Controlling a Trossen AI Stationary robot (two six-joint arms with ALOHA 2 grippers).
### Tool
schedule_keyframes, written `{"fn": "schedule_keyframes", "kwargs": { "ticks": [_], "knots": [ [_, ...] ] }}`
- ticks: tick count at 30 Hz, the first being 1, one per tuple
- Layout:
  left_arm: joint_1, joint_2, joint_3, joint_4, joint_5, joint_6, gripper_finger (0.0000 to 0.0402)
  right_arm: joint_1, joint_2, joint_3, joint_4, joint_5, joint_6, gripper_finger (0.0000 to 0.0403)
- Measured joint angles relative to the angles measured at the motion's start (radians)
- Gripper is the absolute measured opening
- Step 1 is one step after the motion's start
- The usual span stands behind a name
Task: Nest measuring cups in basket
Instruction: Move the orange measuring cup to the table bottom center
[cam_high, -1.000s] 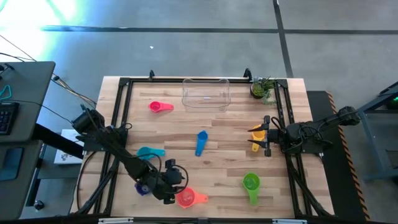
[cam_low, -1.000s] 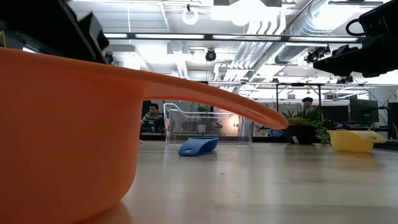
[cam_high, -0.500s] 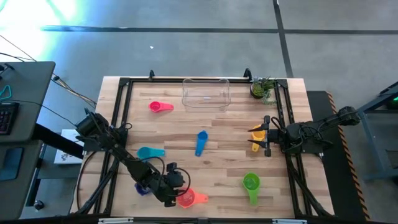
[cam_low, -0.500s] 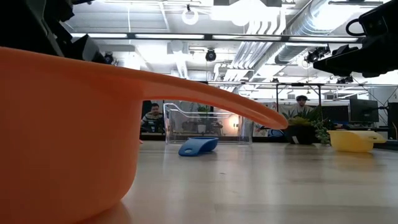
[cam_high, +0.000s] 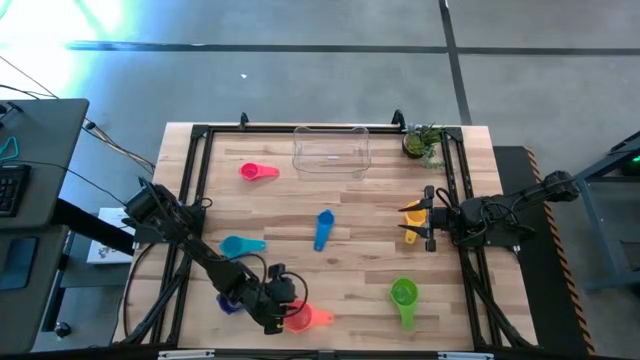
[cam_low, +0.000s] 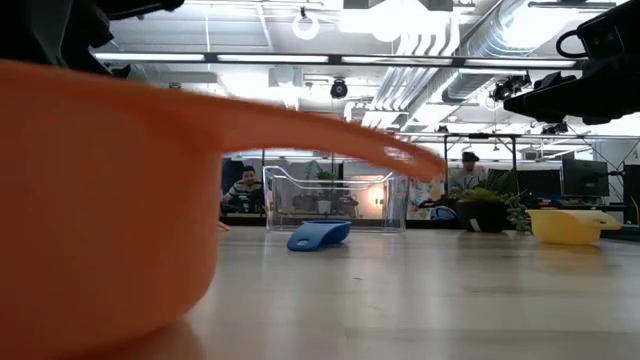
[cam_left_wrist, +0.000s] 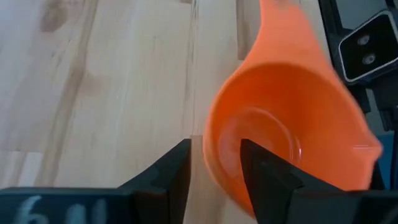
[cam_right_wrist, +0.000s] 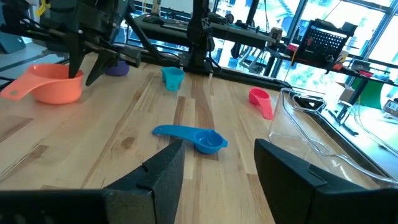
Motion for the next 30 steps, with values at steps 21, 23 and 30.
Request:
{"fn": "schedule_keyframes", "kwargs": {
  "ticks": [21, 23, 30],
  "knots": [
    [0.020, 0.006, -0.001, 0.027, -0.002, 0.002, 0.0018, 0.000, 0.000, 0.000, 0.000, 0.000, 0.000, 0.0188],
    [0.026, 0.006, -0.001, 0.037, -0.001, 0.006, 0.0011, 0.000, 0.000, 0.000, 0.000, 0.000, 0.000, 0.0188],
    [0.055, 0.006, -0.001, 0.053, 0.004, 0.027, 0.0012, 0.000, 0.000, 0.000, 0.000, 0.000, 0.000, 0.0188]
  ]
}}
